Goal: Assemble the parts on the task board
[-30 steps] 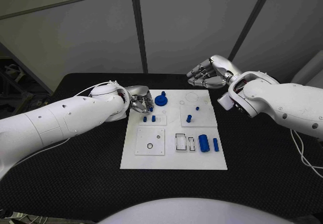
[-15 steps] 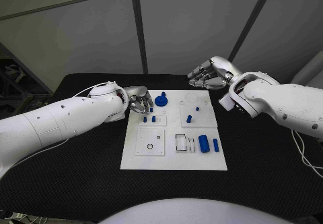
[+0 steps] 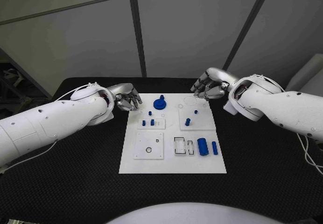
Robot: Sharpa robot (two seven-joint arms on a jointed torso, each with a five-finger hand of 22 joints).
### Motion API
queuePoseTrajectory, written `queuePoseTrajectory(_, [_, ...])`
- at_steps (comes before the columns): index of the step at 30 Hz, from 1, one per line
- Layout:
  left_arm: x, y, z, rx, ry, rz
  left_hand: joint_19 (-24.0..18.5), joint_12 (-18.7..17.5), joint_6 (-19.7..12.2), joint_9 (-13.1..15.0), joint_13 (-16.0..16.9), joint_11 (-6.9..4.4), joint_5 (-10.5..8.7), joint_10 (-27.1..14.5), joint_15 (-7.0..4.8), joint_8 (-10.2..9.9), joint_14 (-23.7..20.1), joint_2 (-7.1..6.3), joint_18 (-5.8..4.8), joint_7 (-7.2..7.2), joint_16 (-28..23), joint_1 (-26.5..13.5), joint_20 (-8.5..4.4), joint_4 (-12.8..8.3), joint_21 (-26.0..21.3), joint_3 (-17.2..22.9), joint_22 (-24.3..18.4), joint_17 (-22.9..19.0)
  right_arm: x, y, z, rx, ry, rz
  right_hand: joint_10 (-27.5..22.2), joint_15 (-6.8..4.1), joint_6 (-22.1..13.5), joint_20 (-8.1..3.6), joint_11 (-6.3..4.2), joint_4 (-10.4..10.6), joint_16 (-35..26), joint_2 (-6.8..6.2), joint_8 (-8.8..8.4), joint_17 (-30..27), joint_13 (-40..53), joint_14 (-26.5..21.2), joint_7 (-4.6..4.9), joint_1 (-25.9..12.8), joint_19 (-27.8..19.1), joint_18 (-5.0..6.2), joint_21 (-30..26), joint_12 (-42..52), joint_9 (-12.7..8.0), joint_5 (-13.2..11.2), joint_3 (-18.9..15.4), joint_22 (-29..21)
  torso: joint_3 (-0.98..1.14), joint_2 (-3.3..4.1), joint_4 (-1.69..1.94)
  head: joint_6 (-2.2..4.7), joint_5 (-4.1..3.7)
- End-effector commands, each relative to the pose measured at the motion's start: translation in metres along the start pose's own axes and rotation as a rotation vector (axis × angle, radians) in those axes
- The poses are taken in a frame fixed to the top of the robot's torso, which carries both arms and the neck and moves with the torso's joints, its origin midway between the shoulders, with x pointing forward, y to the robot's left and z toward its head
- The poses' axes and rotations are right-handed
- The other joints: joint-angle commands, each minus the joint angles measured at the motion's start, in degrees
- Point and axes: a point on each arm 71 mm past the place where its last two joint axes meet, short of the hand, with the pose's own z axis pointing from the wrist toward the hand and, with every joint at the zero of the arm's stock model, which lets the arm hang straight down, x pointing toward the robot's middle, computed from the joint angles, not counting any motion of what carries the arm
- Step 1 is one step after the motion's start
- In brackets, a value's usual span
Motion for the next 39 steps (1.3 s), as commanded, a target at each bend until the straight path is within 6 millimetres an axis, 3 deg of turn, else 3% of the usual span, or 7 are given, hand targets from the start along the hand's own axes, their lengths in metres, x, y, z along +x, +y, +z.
queuePoseTrajectory(1, [-0.013, -0.001, -0.008, 0.054, -0.13, -0.269, -2.7, 0.2, 0.7, -0.1, 0.1, 0.23, -0.2, -0.2, 0.02, 0.2, -1.7, 0.13, -0.82, 0.11, -1.8, -0.8, 0.04, -0.2, -4.6, -0.2, -2.6, -3.2, 0.007, -0.001, -0.002, -0.001, 0.045, -0.216, 0.2, -0.04, 0.4, -0.27, -0.02, 0.0, 10.2, -0.25, -0.49, 7.2, 0.0, 2.6, -0.1, -0.8, -0.9, -0.01, 3.8, -0.8, -0.1, 0.1, 1.3, 2.9, -0.02, 0.04, -0.08, 0.53, -0.63])
queuePoseTrajectory(5, [-0.021, 0.005, -0.025, 0.059, -0.188, -0.565, -4.3, 0.8, 1.1, -0.4, 0.3, 0.07, -0.29, 0.4, 0.0, 0.1, -3.9, 0.09, -0.82, 0.16, -3.8, -1.7, 0.14, 0.0, -7.6, -1.4, -4.6, -7.1, 0.016, -0.004, -0.006, 0.003, 0.06, -0.301, -0.8, 0.52, 0.2, 0.07, -0.09, 0.5, 26.1, -1.01, -0.58, 21.6, 0.0, 3.2, 0.31, -1.9, 2.0, -1.1, 12.5, -1.7, -0.2, -0.5, 2.6, 12.5, -0.05, 0.06, -0.02, 0.99, -1.28])
queuePoseTrajectory(7, [-0.022, 0.005, -0.033, 0.07, -0.207, -0.687, -5.1, 1.0, 1.4, -0.5, 0.3, 0.25, -0.33, 0.4, 0.17, 0.1, -9.0, 0.2, -0.88, 0.38, -9.2, -2.0, 0.33, 0.1, -9.1, -1.9, -5.6, -13.6, 0.02, -0.005, -0.008, 0.008, 0.064, -0.327, -1.3, 0.65, -0.1, 0.17, 0.28, 0.7, 29.0, -1.36, -0.63, 24.5, 0.0, 3.1, 0.37, -2.3, 2.9, -1.46, 14.7, -1.8, -0.2, -0.6, 2.8, 15.2, -0.06, 0.09, 0.02, 1.26, -1.42])
queuePoseTrajectory(15, [-0.019, 0.0, -0.059, 0.128, -0.238, -1.026, -4.9, 2.2, 2.7, -0.5, 0.7, -0.01, -0.32, 1.4, 0.01, 0.4, -9.1, 1.4, -0.83, 0.15, -14.0, -1.6, 0.29, -0.1, -11.1, -3.1, -7.6, -16.9, 0.032, -0.011, -0.01, 0.023, 0.075, -0.373, -2.6, 1.1, -1.0, 0.75, 0.78, 1.1, 37.0, -2.29, -0.56, 32.0, 0.1, 2.8, 0.65, -2.8, 4.8, -2.29, 20.1, -1.6, -0.2, -1.1, 4.0, 21.5, -0.02, 0.07, 0.08, 1.6, -1.77])
queuePoseTrajectory(23, [-0.015, -0.006, -0.072, 0.156, -0.242, -1.139, -4.8, 2.3, 2.8, -0.5, 0.7, -0.04, -0.28, 1.4, -0.03, 0.4, -9.0, 1.72, -0.83, 0.15, -14.3, -1.4, 0.23, -0.2, -11.3, -3.2, -7.8, -17.1, 0.048, -0.016, -0.01, 0.03, 0.098, -0.374, -3.6, 1.32, -1.6, 1.09, 1.07, 1.1, 39.8, -2.69, -0.62, 34.6, 0.0, 2.6, 0.92, -2.8, 5.4, -2.6, 22.2, -1.8, -0.2, -1.2, 4.6, 23.9, -0.12, 0.08, 0.07, 1.56, -1.77])
queuePoseTrajectory(28, [-0.014, -0.008, -0.075, 0.164, -0.241, -1.157, -4.7, 2.3, 2.8, -0.6, 0.7, -0.03, -0.28, 1.3, -0.03, 0.4, -8.9, 1.76, -0.83, 0.16, -14.4, -1.4, 0.23, -0.2, -11.3, -3.2, -7.8, -17.2, 0.056, -0.018, -0.008, 0.035, 0.11, -0.369, -4.0, 1.43, -1.7, 1.21, 1.17, 1.1, 41.0, -2.64, -0.58, 35.8, 0.0, 2.6, 0.98, -2.6, 5.8, -2.79, 23.2, -1.7, -0.2, -1.2, 4.9, 25.2, -0.03, 0.17, -0.03, 1.54, -1.7])
queuePoseTrajectory(39, [-0.013, -0.01, -0.076, 0.167, -0.237, -1.17, -4.6, 2.3, 2.7, -0.6, 0.7, 0.02, -0.28, 1.2, -0.02, 0.3, -8.8, 1.9, -0.84, 0.22, -14.6, -1.3, 0.2, -0.3, -11.5, -3.3, -8.0, -17.4, 0.064, -0.017, -0.005, 0.031, 0.133, -0.365, -3.2, 1.26, -1.2, 1.38, 0.96, 0.9, 43.7, -2.23, -0.34, 38.4, 0.1, 2.7, 0.79, -2.2, 7.5, -3.4, 26.3, -1.3, 0.0, -1.6, 6.0, 29.0, -0.03, 0.08, -0.05, 0.87, -1.65])
